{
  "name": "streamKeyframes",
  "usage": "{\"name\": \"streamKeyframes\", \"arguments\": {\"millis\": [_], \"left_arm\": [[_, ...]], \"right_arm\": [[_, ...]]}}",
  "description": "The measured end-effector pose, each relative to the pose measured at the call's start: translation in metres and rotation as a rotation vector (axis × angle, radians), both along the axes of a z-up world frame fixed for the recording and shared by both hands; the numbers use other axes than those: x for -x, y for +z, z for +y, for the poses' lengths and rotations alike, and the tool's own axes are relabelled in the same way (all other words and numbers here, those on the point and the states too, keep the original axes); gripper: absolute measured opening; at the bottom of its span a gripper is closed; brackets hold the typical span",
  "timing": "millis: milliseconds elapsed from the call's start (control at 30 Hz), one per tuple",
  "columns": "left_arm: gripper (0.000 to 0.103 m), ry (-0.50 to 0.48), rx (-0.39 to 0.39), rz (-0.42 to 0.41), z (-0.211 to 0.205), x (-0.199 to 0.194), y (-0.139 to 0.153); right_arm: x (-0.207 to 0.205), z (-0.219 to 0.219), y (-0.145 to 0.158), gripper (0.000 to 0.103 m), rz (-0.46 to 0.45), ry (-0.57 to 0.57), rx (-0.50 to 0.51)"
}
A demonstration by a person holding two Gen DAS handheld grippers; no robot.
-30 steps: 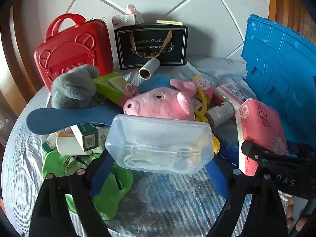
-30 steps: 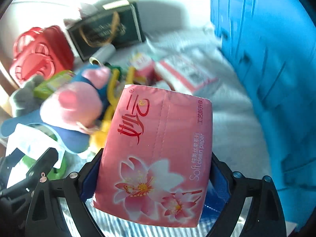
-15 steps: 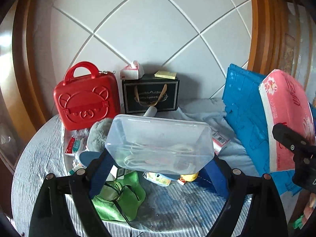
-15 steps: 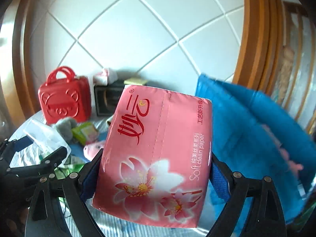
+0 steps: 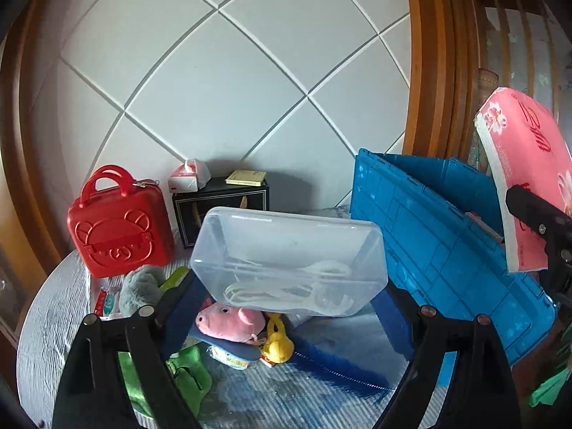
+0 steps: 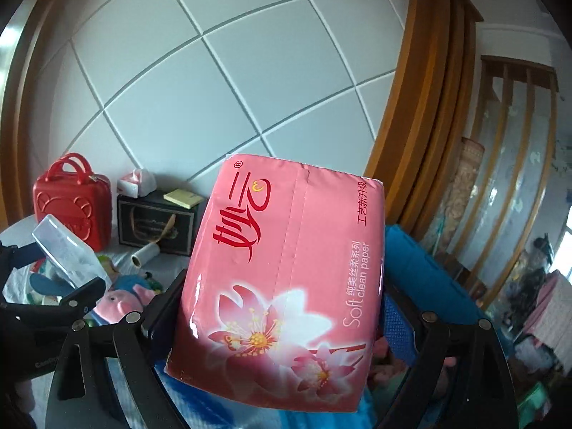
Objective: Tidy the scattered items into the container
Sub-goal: 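Carry the clear box and tissue pack up over the blue crate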
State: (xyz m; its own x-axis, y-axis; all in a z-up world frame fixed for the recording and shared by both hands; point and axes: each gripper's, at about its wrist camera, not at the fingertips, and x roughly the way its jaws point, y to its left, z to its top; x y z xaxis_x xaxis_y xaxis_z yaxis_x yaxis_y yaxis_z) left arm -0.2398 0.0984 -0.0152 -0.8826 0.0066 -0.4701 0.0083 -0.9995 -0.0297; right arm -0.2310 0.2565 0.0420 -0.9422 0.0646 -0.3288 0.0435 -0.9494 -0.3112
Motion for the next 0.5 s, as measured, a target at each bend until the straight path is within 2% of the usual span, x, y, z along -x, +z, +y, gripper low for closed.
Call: {"name": "streamKeyframes", "arguments": {"millis": [133,233,400,500], "left_arm": [[0.089,-0.013,0.004,0.049,0.061,0.021,0.025],[0.089,-0.018,0.018,0.066,0.12,0.042,0.044],[0.089,-0.091,0.015,0.001,0.235,0.099,0.057],[0.089,-0.149,0.014,-0.12,0.294,0.139,0.045]], "right_arm": [[0.024,0.058,0.016,0.094,0.048,-0.007,-0.048],[0.05,0.12,0.021,0.094,0.036,-0.002,-0.061],[0.096,0.227,0.01,0.094,-0.051,-0.018,-0.064],[0.122,0.277,-0.005,0.094,-0.124,-0.03,-0.065]]}}
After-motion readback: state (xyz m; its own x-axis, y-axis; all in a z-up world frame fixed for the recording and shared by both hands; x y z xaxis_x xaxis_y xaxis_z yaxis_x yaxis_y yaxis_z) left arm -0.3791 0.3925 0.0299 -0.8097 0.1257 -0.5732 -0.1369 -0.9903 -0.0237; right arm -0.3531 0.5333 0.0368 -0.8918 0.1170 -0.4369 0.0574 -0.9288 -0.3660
